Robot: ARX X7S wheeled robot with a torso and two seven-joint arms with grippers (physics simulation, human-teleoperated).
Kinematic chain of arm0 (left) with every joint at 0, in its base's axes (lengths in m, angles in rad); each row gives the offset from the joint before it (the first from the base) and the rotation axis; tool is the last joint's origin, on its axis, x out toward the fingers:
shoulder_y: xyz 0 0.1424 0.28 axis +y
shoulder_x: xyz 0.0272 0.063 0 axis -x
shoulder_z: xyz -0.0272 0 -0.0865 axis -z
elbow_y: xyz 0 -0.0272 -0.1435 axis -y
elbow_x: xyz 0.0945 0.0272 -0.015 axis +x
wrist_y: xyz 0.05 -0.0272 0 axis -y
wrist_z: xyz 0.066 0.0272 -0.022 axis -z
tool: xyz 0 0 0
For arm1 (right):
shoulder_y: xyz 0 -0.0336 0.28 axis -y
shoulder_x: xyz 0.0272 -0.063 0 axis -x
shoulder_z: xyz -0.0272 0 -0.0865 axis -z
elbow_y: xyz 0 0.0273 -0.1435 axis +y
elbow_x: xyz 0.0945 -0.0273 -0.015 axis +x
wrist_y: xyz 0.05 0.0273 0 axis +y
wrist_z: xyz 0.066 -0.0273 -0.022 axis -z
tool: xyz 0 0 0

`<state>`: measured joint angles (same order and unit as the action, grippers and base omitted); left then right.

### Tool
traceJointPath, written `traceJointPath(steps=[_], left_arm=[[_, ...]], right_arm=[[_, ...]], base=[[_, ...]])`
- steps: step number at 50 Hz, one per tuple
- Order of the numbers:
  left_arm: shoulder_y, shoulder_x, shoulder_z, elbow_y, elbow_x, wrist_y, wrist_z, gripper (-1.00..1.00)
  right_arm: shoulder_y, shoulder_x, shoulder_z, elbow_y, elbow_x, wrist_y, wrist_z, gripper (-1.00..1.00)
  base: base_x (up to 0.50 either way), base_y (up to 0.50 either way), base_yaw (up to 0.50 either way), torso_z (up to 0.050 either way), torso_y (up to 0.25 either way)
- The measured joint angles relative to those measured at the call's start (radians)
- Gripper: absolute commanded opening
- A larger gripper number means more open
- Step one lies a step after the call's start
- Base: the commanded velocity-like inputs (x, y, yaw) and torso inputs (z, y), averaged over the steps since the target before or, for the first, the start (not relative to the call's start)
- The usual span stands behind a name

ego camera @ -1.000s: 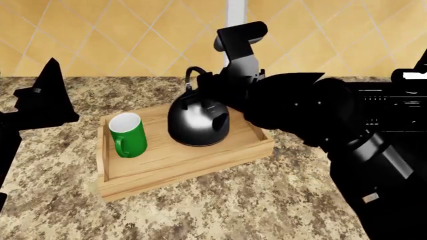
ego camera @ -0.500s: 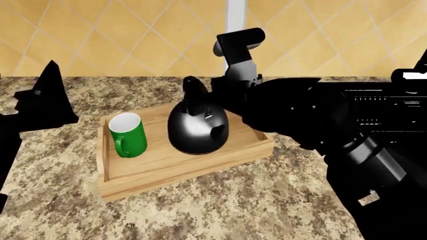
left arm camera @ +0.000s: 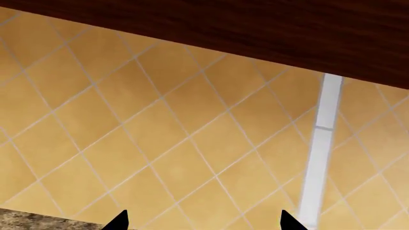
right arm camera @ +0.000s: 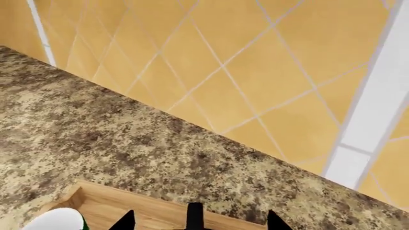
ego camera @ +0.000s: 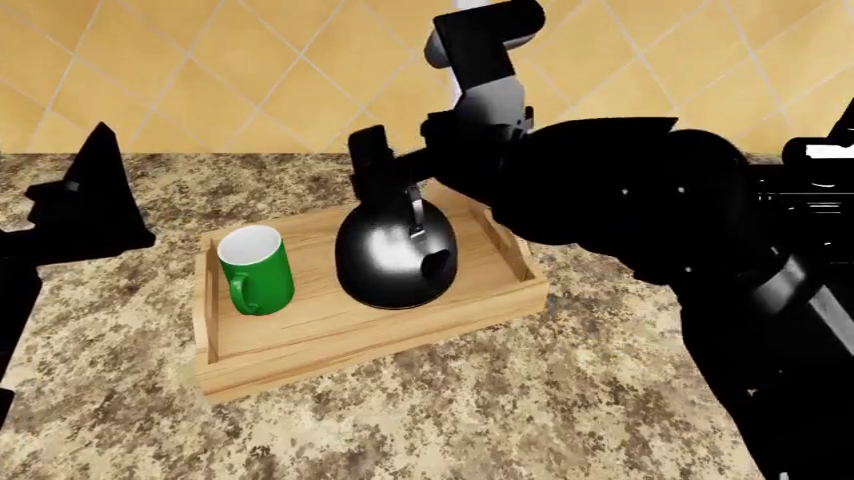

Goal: Pick the kettle from the counter and place it on the tray. Then pick the mug from the cabinet and place it on the tray. Then close the cabinet doors.

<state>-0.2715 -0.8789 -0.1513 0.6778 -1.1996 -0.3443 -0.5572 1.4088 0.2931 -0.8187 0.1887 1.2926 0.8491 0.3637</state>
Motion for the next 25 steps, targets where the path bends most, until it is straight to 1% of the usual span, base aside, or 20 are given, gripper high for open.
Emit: traceJointPath(steps=[5, 10, 17, 25], left_arm=[[0.003, -0.006, -0.010, 0.015, -0.012, 0.001, -0.006, 1.00], [-0.001, -0.020, -0.031, 0.056, -0.035, 0.003, -0.027, 1.00], [-0.022, -0.036, -0.053, 0.124, -0.059, 0.006, -0.077, 1.00], [-0.097, -0.049, -0.038, 0.201, -0.080, -0.004, -0.152, 1.00]], right_arm=[[0.031, 0.023, 0.033, -0.088, 0.038, 0.020, 0.067, 1.00], [0.047, 0.071, 0.080, -0.227, 0.075, 0.030, 0.181, 1.00], [0.043, 0.190, 0.167, -0.501, 0.160, 0.038, 0.419, 1.00], [0.014, 0.364, 0.258, -0.835, 0.285, 0.027, 0.726, 1.00]], base=[[0.00, 0.00, 0.00, 0.000, 0.000], [0.00, 0.00, 0.00, 0.000, 0.000], [0.00, 0.00, 0.00, 0.000, 0.000], [0.00, 0.00, 0.00, 0.000, 0.000]])
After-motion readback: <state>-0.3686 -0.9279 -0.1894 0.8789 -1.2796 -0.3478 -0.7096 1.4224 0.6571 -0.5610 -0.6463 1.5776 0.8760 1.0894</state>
